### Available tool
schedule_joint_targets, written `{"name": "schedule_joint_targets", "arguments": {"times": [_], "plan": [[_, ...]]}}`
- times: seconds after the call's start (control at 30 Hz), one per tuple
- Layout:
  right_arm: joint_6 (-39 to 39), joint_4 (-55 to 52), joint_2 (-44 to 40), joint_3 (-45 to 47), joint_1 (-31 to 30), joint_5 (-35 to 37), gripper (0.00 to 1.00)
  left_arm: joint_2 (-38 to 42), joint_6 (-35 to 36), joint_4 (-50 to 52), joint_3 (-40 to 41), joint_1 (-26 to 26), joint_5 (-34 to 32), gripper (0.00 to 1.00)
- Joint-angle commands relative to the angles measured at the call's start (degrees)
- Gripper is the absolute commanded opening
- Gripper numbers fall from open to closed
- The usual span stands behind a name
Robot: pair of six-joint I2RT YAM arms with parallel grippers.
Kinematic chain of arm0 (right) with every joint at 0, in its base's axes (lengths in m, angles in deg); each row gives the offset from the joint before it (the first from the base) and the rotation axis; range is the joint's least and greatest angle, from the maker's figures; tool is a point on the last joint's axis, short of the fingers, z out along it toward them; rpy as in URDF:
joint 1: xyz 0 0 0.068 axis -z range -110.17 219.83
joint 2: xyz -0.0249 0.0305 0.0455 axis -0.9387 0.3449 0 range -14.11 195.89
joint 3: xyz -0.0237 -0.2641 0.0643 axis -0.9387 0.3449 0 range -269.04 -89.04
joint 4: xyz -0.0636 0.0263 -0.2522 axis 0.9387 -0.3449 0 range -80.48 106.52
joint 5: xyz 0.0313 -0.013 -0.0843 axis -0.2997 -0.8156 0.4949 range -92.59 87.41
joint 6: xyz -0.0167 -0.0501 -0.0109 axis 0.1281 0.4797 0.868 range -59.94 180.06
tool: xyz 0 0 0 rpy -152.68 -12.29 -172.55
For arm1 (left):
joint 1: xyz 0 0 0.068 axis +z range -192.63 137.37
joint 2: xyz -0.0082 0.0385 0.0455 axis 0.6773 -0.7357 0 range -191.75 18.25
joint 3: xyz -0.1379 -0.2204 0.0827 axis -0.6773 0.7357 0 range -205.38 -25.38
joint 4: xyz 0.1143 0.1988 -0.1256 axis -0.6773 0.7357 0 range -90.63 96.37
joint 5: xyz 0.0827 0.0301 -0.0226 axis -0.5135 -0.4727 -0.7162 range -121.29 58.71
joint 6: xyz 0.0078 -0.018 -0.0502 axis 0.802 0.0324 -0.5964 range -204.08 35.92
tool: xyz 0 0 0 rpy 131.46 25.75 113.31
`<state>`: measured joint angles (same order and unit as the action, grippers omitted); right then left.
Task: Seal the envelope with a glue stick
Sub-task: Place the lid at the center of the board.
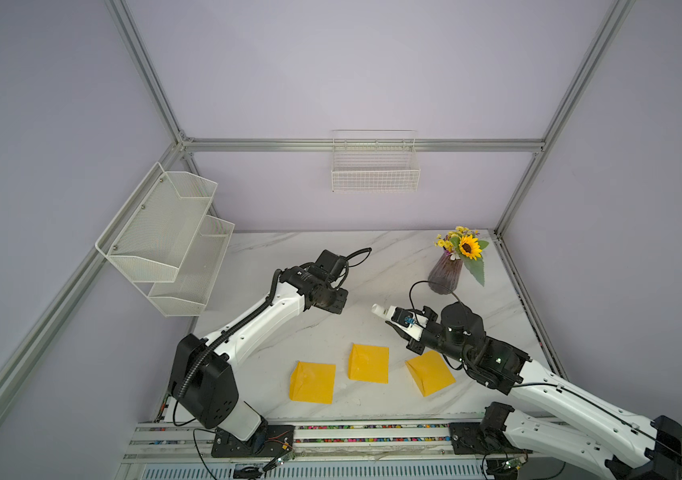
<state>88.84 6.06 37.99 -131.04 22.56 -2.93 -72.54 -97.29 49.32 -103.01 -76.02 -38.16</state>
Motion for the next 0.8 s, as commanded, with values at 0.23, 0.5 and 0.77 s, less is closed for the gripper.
{"name": "schedule_joint_targets", "arguments": {"times": [0.23,0.5,0.77], "plan": [[-1.87,0.77,1.37,-0.06,0.04,2.53,0.0,-6.94,-1.46,-7.25,3.34,1.57,-3.82,0.04],[-3.27,-3.84,0.78,-1.57,-0.01,0.67,0.0,-13.74,-3.3,-10.54,2.63,2.39,-3.74,0.07],[-3.99,-4.79,-0.31,-0.65,-0.02,2.02,0.0,-20.17,-1.31,-12.33,-0.55,6.27,-4.07,0.12]]}}
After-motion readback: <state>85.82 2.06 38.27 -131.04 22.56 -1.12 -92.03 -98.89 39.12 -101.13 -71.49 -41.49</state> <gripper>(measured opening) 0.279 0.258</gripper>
